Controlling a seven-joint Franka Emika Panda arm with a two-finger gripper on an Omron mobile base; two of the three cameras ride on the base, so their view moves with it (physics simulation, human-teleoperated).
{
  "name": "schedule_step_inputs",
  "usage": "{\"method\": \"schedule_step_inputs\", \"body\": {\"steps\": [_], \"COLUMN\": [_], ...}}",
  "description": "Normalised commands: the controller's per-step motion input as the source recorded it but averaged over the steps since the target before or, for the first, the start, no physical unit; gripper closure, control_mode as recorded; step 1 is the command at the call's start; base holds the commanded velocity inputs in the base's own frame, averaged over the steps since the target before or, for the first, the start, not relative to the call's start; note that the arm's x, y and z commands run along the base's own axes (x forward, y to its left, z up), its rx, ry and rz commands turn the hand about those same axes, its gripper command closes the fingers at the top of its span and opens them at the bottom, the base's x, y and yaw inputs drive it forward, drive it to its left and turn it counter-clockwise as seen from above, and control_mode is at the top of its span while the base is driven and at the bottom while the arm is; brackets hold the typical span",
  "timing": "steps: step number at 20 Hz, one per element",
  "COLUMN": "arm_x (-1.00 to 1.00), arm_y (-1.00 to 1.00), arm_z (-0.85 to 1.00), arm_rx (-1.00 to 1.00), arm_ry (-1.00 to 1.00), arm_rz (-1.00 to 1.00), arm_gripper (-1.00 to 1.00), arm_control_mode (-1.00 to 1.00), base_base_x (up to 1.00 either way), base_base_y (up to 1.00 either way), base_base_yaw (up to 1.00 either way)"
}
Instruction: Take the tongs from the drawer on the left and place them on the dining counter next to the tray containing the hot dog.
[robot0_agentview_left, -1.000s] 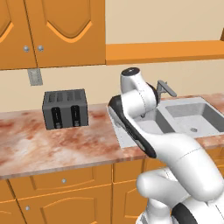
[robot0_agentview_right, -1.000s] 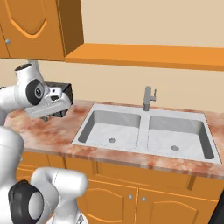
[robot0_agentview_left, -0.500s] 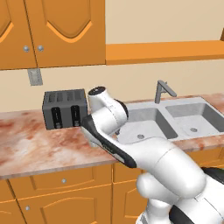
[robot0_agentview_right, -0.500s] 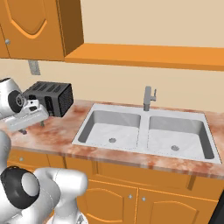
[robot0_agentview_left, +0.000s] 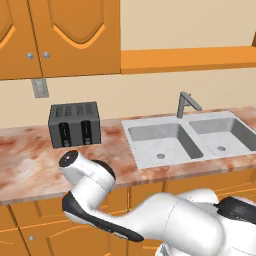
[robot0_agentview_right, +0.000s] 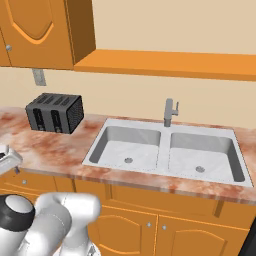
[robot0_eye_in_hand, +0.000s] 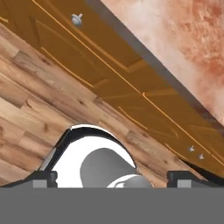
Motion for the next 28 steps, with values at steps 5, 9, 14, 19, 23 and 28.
{"method": "schedule_step_inputs", "body": {"steps": [5,9,14,19,23,28], "arm_x": [-0.85,-0.26,-0.03,-0.20,-0.22,-0.02], "arm_y": [0.23,0.00,0.00,0.00,0.00,-0.02], "arm_z": [-0.29,-0.05,-0.26,-0.27,-0.18,-0.07], "arm_rx": [0.17,0.06,0.28,0.51,0.53,0.41], "arm_ry": [-0.38,-0.51,-0.46,-0.41,-0.33,-0.18], "arm_rz": [0.00,-0.02,-0.09,-0.08,-0.07,-0.04], "arm_gripper": [-1.00,-1.00,-1.00,-1.00,-1.00,-1.00], "arm_control_mode": [-1.00,-1.00,-1.00,-1.00,-1.00,-1.00], "base_base_x": [0.00,0.00,0.00,0.00,0.00,0.00], "base_base_y": [0.00,0.00,0.00,0.00,0.00,0.00], "base_base_yaw": [0.00,0.00,0.00,0.00,0.00,0.00]}}
